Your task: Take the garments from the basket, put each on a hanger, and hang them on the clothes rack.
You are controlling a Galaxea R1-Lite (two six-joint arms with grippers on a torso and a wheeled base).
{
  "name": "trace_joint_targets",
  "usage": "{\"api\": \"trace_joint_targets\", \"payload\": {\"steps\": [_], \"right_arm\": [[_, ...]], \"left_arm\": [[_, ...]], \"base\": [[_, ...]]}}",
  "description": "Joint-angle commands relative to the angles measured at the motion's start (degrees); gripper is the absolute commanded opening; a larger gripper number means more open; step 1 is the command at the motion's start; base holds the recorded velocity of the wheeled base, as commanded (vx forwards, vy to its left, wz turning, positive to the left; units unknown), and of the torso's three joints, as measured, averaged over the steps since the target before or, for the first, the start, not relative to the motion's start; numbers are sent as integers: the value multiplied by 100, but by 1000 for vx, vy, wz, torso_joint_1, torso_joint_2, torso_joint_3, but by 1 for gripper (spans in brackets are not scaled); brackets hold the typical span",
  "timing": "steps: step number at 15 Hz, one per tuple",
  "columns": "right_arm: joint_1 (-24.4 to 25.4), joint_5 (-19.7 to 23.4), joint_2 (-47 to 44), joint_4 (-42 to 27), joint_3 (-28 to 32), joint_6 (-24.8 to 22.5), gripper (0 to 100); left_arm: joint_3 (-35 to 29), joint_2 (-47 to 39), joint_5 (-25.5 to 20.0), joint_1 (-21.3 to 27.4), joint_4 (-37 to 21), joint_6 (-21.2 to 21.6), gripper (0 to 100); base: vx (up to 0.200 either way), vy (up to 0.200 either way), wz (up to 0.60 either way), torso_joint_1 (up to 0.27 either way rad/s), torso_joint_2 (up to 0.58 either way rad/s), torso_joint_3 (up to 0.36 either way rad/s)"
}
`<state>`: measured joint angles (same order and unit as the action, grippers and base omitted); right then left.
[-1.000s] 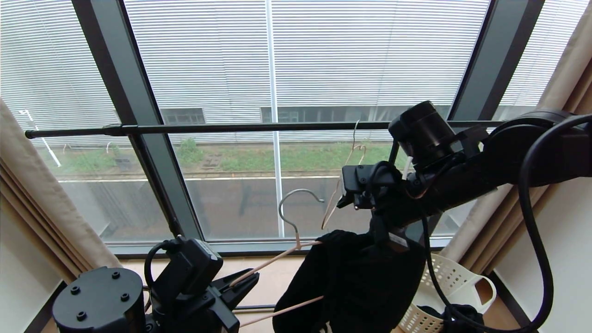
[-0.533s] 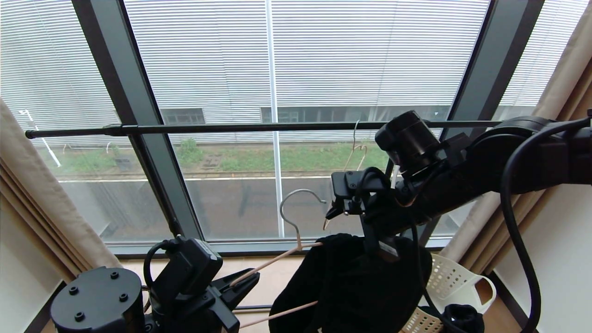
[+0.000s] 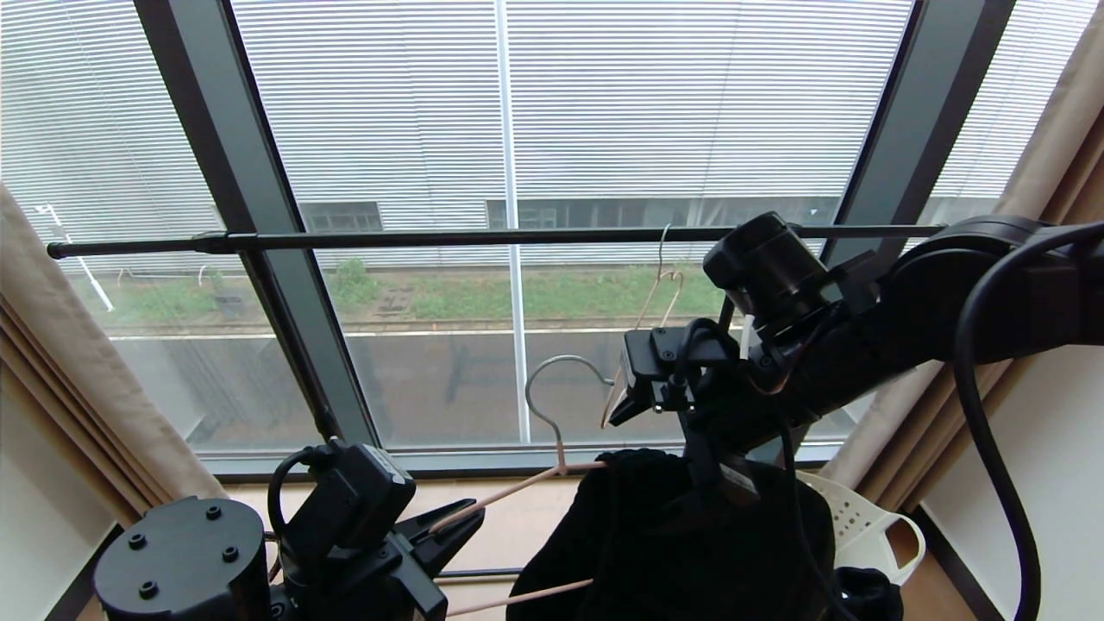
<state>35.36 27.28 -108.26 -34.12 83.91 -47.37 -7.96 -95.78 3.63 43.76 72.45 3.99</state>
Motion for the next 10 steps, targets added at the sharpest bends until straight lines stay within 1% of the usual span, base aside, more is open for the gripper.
{"api": "trace_joint_targets", "payload": {"steps": [1, 4, 5, 10], "right_arm": [[32, -4, 33, 2, 3, 0, 100], [67, -4, 95, 2, 12, 0, 100], [67, -4, 86, -7, -6, 0, 0], [120, -21, 60, -112, -6, 0, 0]], "left_arm": [[5, -11, 6, 1, -3, 6, 0], [5, -11, 6, 1, -3, 6, 0], [-4, -11, 6, 1, -3, 6, 0], [-13, -11, 6, 1, -3, -12, 0]], "base": [[0, 0, 0, 0, 0, 0], [0, 0, 0, 0, 0, 0], [0, 0, 0, 0, 0, 0], [0, 0, 0, 0, 0, 0]]}}
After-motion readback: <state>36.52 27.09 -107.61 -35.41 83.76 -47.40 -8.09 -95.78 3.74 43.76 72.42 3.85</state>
